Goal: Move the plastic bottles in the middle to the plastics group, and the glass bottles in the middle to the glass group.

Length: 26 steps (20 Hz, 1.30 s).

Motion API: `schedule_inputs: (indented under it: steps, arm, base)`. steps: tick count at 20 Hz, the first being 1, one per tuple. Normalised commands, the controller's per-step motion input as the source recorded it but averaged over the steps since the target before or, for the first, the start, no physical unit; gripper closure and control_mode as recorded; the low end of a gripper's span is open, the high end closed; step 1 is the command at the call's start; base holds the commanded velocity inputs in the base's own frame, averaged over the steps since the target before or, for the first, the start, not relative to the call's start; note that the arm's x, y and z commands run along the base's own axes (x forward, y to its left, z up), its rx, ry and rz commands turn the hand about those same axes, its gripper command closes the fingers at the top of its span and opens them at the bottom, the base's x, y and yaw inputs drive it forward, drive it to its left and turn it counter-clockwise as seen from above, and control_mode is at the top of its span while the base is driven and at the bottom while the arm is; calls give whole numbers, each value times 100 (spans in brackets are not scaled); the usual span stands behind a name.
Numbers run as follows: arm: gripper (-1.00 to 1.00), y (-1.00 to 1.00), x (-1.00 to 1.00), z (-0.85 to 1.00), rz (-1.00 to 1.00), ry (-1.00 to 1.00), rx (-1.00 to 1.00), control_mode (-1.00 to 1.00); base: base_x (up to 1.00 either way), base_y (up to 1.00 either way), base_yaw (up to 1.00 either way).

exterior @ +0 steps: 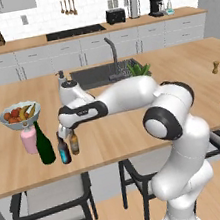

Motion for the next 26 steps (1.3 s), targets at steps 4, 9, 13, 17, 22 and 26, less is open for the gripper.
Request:
schedule_inputs:
  steps: [4,9,13,17,22,26]
  arm:
    - [-100,0,-12,-15,2,0,0,-100]
    - [-100,0,-17,-2,0,-1,0,-100]
    - [-100,0,-12,0,0,-1,0,-100]
    - [-100,-1,-4,13,0,0,0,-100]
    - [-100,-11,0,45,0,0,0,-100]
    - [-100,-14,-16,49,0,0,0,-100]
  base:
    - [0,0,0]
    - [0,0,0]
    - [0,0,0]
    - [0,0,0]
    - [0,0,0]
    - [0,0,0]
